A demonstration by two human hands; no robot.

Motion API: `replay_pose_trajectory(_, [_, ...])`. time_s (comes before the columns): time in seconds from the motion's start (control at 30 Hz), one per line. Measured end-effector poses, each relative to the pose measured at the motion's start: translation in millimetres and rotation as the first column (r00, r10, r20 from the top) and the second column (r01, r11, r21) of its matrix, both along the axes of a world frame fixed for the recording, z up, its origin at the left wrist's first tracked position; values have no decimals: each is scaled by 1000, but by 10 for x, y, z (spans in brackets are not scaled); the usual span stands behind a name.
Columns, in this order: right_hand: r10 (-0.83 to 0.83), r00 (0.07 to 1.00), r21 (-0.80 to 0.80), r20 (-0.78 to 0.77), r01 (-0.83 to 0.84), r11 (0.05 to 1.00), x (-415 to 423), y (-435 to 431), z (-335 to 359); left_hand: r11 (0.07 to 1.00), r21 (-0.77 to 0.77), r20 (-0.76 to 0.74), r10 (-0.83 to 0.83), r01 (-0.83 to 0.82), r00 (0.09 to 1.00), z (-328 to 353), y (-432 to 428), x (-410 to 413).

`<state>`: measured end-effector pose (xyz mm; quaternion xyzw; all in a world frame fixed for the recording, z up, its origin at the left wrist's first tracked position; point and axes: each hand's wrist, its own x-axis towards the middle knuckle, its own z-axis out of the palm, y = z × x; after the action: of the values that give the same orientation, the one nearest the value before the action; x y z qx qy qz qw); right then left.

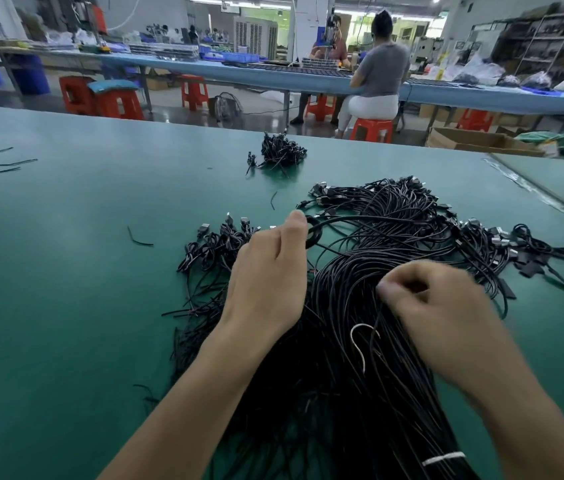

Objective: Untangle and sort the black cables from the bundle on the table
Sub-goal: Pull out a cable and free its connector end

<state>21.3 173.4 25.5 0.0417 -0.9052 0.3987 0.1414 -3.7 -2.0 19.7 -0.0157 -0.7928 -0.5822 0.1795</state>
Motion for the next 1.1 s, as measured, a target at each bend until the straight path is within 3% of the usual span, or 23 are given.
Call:
replay_pose_trajectory(0.1, [-196, 974, -355, -114, 144, 924, -62, -32, -21, 997, -18, -53, -71, 70, 996, 56, 128, 110])
replay_pose_trajectory(0.17, [-168, 982, -558, -89, 91, 825, -65, -135, -20, 985, 6, -52, -169, 170, 984, 67, 209, 154])
replay_pose_trajectory(0.23, [-56, 994, -600, -89, -8, 800, -26, -224, -6, 969, 11, -46, -245, 246, 968, 51, 257, 162])
replay_pose_trajectory(0.33, [113, 986, -551, -125, -163, 818, 33, -297, 2, 969, 6, -38, -247, 247, 968, 25, 275, 157])
replay_pose_trajectory(0.5, [225, 966, -286, -129, -254, 924, 74, -246, 67, 959, 199, -36, -198, 202, 979, 17, 249, 115])
replay_pose_trajectory(0.67, [282, 949, -13, -141, -287, 958, 191, -287, 171, 997, 54, -134, -42, 50, 990, 23, 201, 99])
replay_pose_trajectory(0.8, [294, 918, 209, -267, -243, 947, 300, -334, 290, 991, -10, -59, -131, 131, 990, 9, 169, 98])
replay_pose_trajectory(0.93, [203, 903, 150, -379, -156, 976, 323, -353, 325, 955, 31, -32, -294, 295, 955, 58, 182, 138])
replay_pose_trajectory(1.0, [126, 911, 55, -392, -114, 992, 310, -350, 329, 945, 37, -29, -324, 325, 946, 82, 212, 185])
replay_pose_trajectory(1.1, [82, 920, 42, -384, -72, 997, 295, -304, 334, 927, -3, 43, -374, 375, 926, 108, 246, 191])
